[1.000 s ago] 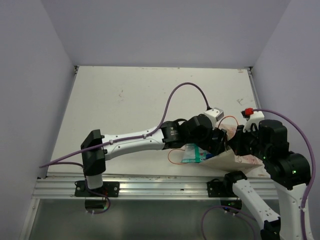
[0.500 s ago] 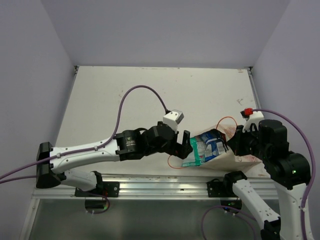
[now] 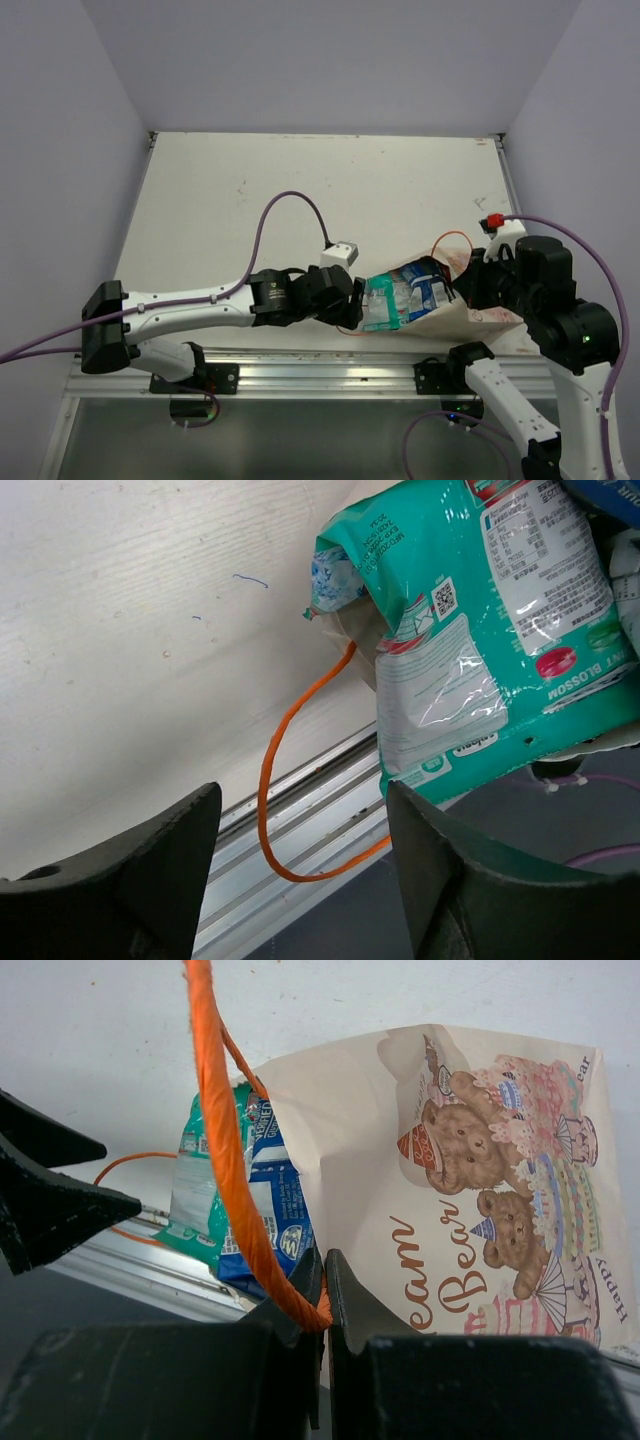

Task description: Place the snacks into the paper bag

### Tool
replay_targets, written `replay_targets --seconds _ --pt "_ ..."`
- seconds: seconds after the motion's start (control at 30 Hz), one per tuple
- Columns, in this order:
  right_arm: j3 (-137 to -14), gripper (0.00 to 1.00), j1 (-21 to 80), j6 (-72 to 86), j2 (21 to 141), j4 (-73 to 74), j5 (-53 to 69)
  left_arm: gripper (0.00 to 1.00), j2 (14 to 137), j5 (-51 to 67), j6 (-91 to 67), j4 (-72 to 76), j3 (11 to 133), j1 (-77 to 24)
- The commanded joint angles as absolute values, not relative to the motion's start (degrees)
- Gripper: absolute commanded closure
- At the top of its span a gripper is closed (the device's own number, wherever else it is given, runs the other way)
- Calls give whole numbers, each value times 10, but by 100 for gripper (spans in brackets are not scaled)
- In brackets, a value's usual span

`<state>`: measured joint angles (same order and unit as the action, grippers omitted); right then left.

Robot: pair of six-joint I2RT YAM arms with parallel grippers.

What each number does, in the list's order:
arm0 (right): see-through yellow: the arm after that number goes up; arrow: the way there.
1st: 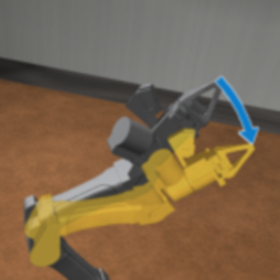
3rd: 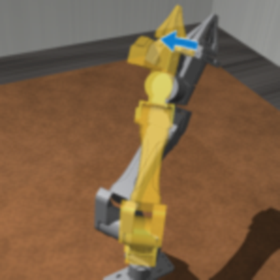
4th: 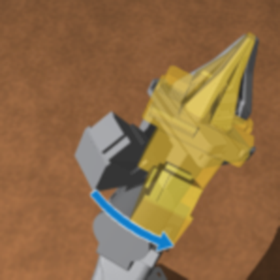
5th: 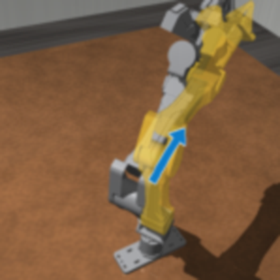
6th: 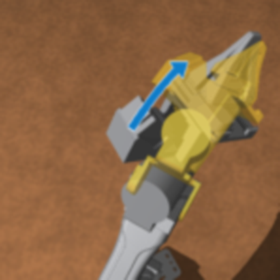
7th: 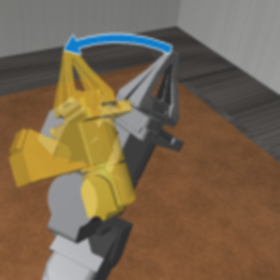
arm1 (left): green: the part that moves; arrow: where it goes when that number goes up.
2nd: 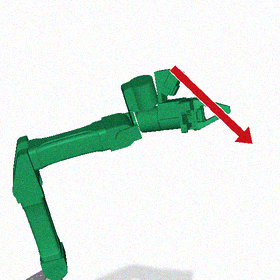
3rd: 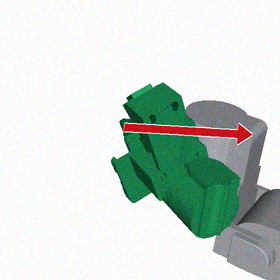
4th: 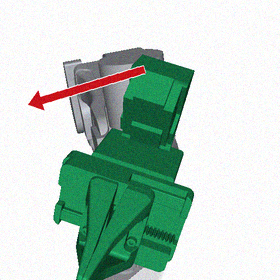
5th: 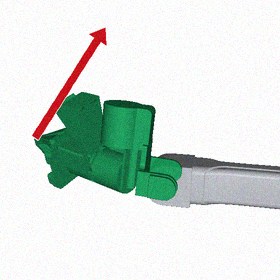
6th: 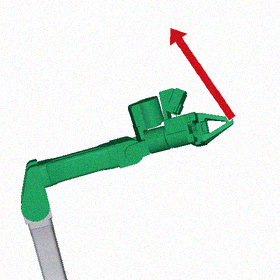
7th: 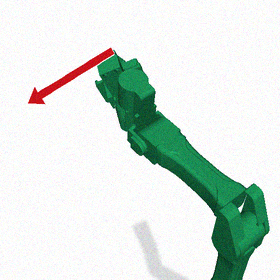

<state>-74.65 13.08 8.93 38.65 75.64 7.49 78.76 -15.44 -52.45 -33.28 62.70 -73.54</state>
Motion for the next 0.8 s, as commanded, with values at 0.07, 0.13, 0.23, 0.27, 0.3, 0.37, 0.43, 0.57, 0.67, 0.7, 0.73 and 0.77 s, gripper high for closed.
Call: replay_targets --seconds 0.07,0.13,0.23,0.27,0.3,0.37,0.43,0.57,0.67,0.7,0.73,0.77 --pt "-758 100 131 91 387 690 101 43 790 -152 -536 -332 620 -734" --pt "-760 100 131 90 388 689 100 50 794 -142 -534 -329 615 -733" --pt "-759 100 131 91 387 691 99 62 795 -134 -530 -322 613 -732" --pt "-759 100 132 91 387 691 99 68 797 -131 -529 -323 613 -731" --pt "-759 100 131 91 387 691 99 71 799 -121 -527 -324 613 -730" --pt "-758 100 131 91 386 692 99 88 806 -113 -525 -330 613 -728" --pt "-755 100 131 92 386 691 98 100 809 -111 -525 -340 620 -726" --pt "-751 100 131 92 383 693 103 100 790 -141 -522 -392 689 -725" --pt "-746 100 131 86 386 692 113 100 773 -165 -526 -428 768 -713" --pt "-746 100 131 84 388 693 118 100 768 -158 -530 -428 784 -695" --pt "-747 100 131 83 391 694 120 100 756 -159 -533 -425 797 -687" --pt "-747 100 131 82 396 694 121 100 751 -163 -537 -418 819 -682"
